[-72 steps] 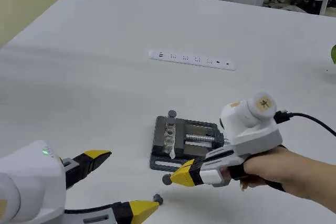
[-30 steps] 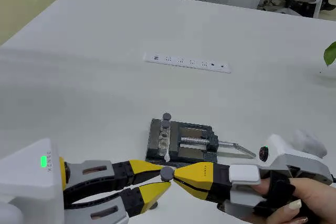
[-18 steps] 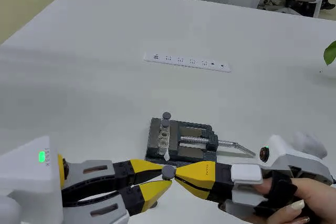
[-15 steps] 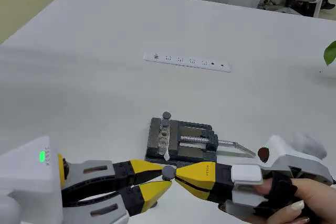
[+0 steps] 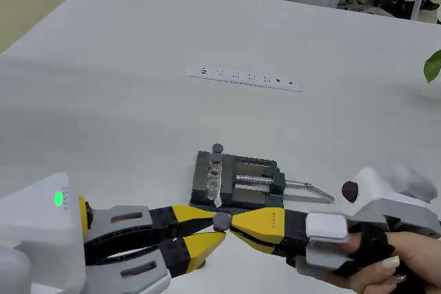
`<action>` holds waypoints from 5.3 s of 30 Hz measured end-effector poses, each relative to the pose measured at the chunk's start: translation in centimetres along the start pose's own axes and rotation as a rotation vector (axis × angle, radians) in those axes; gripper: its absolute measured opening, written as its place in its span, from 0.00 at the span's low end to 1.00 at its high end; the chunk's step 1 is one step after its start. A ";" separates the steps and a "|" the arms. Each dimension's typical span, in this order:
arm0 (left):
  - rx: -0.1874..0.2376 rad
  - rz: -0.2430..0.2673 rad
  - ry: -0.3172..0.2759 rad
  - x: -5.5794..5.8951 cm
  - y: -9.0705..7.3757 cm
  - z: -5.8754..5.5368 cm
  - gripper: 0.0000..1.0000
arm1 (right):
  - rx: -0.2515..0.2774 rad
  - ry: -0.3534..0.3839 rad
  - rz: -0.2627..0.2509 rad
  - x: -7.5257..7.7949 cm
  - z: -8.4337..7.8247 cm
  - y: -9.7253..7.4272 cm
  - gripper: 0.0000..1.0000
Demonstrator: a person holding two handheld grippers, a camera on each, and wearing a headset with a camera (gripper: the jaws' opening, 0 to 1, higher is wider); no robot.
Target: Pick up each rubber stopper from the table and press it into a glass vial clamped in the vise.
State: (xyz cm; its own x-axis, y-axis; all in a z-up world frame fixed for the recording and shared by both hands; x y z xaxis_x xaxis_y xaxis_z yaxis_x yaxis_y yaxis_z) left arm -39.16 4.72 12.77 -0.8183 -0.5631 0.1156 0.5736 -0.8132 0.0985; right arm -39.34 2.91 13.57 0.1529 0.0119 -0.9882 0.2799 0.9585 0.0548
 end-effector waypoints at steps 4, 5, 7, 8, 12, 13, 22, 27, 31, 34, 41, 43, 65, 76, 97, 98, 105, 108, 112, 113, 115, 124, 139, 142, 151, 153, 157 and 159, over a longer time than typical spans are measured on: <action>-0.007 0.002 -0.004 0.0 -0.1 -0.2 0.05 | -0.004 -0.091 -0.014 -0.2 0.3 0.0 0.16; -0.013 0.000 -0.004 0.0 -0.1 -0.4 0.05 | -0.001 -0.108 -0.017 -0.2 0.5 0.0 0.17; -0.022 -0.003 -0.004 0.2 -0.1 -0.6 0.05 | -0.007 -0.233 -0.028 0.2 1.0 -0.2 0.18; -0.026 -0.006 -0.004 0.3 -0.1 -0.7 0.05 | -0.020 -0.294 -0.034 0.4 1.1 -0.3 0.19; -0.043 -0.014 -0.004 0.7 -0.2 -1.2 0.05 | -0.134 -0.482 -0.076 0.7 0.6 -0.8 0.27; -0.047 -0.016 -0.003 0.7 -0.2 -1.2 0.05 | -0.155 -0.517 -0.075 0.7 0.5 -0.8 0.28; -0.080 -0.030 0.006 0.9 -0.4 -1.9 0.05 | -0.345 -0.832 -0.081 0.0 -0.5 -0.3 0.27; -0.104 -0.044 0.022 0.7 -0.2 -2.2 0.05 | -0.469 -1.050 -0.100 0.2 -0.2 -0.1 0.26; -0.117 -0.051 0.029 0.5 0.0 -2.2 0.05 | -0.559 -1.189 -0.092 0.3 0.0 -0.2 0.25; -0.122 -0.055 0.036 0.5 0.1 -2.3 0.05 | -0.618 -1.263 -0.084 0.4 0.0 -0.1 0.24; -0.142 -0.075 0.047 0.9 0.4 -2.7 0.05 | -0.794 -1.401 -0.107 1.7 -0.3 -0.6 0.21; -0.150 -0.079 0.051 1.0 0.5 -2.9 0.05 | -0.823 -1.420 -0.087 1.9 -0.7 -0.5 0.20; -0.178 -0.093 0.062 1.4 0.4 -3.6 0.05 | -0.959 -1.483 -0.108 3.6 -1.3 -1.0 0.09; -0.201 -0.107 0.072 1.5 0.3 -3.9 0.05 | -1.004 -1.493 -0.101 3.9 -1.7 -1.0 0.08; -0.225 -0.130 0.120 1.7 0.8 -4.0 0.04 | -1.037 -1.483 -0.124 4.1 -1.5 -1.2 0.07; -0.228 -0.131 0.124 1.6 0.8 -4.0 0.04 | -1.039 -1.484 -0.123 4.1 -1.5 -1.2 0.07; -0.231 -0.134 0.127 1.5 0.8 -4.0 0.05 | -1.040 -1.473 -0.127 4.2 -1.4 -1.1 0.07; -0.218 -0.123 0.099 1.3 0.7 -3.9 0.05 | -1.028 -1.473 -0.126 4.1 -1.3 -0.9 0.06; -0.205 -0.113 0.081 1.3 0.7 -3.8 0.05 | -1.028 -1.468 -0.123 4.0 -1.3 -0.8 0.06; -0.203 -0.113 0.084 1.3 0.7 -3.8 0.05 | -1.033 -1.469 -0.122 4.0 -1.3 -0.8 0.06; -0.207 -0.111 0.078 1.4 0.7 -4.0 0.05 | -1.040 -1.469 -0.123 4.1 -1.4 -0.9 0.06; -0.213 -0.089 0.043 1.4 0.5 -4.5 0.07 | -1.046 -1.446 -0.129 4.5 -1.6 -0.9 0.06; -0.218 0.138 -0.025 -2.1 -1.0 -5.6 0.66 | -1.045 -1.434 -0.143 5.2 -1.2 -0.9 0.06; -0.225 0.221 -0.044 -3.3 -1.5 -5.8 0.77 | -1.050 -1.428 -0.145 5.4 -1.3 -1.0 0.06; -0.224 0.315 -0.070 -5.5 -3.3 -6.1 0.92 | -1.054 -1.425 -0.149 5.5 -1.0 -1.2 0.06; -0.223 0.324 -0.072 -5.8 -3.7 -6.1 0.91 | -1.056 -1.428 -0.149 5.5 -0.9 -1.2 0.06; -0.217 0.344 -0.073 -6.2 -4.1 -6.2 0.91 | -1.059 -1.436 -0.156 5.5 0.2 -0.9 0.06; -0.219 0.342 -0.072 -6.2 -4.2 -6.1 0.90 | -1.067 -1.443 -0.158 5.5 0.7 -0.7 0.06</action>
State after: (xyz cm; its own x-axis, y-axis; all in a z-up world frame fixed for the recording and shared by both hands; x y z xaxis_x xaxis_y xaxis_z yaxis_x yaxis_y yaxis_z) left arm -36.76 10.72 5.60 -0.5728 -0.8009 0.1744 0.7840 -0.5974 -0.1689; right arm -38.00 2.10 8.22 0.9697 0.2387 -0.0519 -0.2057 0.6837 -0.7002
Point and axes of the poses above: the centre of the closed fingertips' face, and the gripper's own axes: y roughly forward along the fingers, x roughly to its right, z roughly out of its top, the point moved 1 cm from there along -y, roughly backward along the fingers, and after that the axes turned 15 degrees about x, right-handed, at the moved point
